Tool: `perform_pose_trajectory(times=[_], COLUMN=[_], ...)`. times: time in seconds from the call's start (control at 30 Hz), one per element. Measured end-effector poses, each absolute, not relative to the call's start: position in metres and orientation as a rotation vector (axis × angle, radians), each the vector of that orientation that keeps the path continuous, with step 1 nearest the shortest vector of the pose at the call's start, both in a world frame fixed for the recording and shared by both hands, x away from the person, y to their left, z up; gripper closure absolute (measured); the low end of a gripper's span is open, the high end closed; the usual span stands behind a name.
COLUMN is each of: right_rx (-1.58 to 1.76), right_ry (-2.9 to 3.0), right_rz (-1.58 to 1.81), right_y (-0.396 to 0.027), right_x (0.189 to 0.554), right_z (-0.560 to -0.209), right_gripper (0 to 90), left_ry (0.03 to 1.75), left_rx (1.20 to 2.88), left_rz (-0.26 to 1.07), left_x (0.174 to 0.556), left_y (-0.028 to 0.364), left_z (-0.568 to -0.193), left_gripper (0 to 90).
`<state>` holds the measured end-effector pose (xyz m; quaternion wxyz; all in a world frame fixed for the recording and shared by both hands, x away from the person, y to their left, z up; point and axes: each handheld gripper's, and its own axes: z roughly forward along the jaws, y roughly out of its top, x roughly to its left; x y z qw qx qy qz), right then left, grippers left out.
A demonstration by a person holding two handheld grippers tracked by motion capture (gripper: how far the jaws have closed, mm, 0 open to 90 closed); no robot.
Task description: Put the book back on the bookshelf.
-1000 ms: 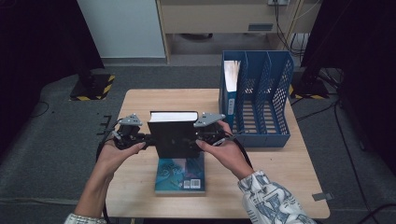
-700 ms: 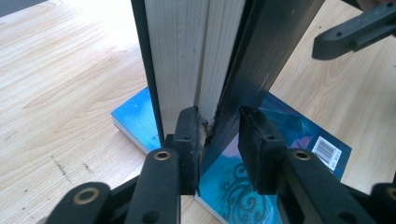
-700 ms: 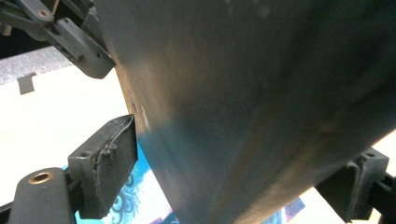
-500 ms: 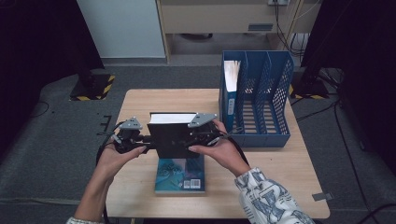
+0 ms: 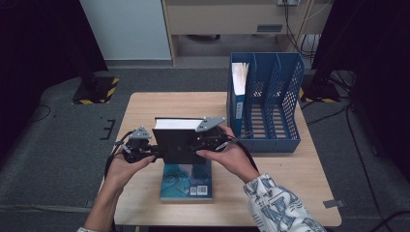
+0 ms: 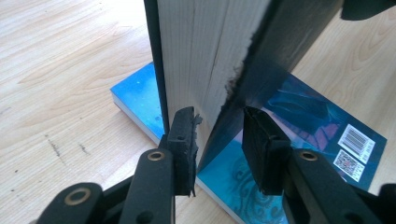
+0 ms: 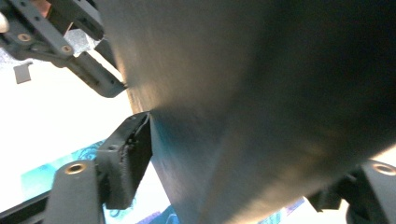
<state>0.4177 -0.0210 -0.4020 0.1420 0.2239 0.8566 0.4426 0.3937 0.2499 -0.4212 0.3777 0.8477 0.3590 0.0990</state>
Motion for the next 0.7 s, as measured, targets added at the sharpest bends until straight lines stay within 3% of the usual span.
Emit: perform_pose_trajectory(times=[0.37,0.7], right_rx=[0.638,0.610], right_ry=[2.474,2.469], right_rz=[1.296,1.326], right_y=[-0.0225,-0.0162], right_x=[0.4073,0.4080], right_z=[-0.4014,-0.3963], right_gripper=[31.8,25.3], left_ry=[0.947,0.953], left_rx=[2.141,2.127], left_rz=[0.280,0.308], left_x=[0.4011,0.3967], left_y=[0.2534,0.2517], left_z=[-0.4228,-0.4282], left_gripper=[67.2,60.8])
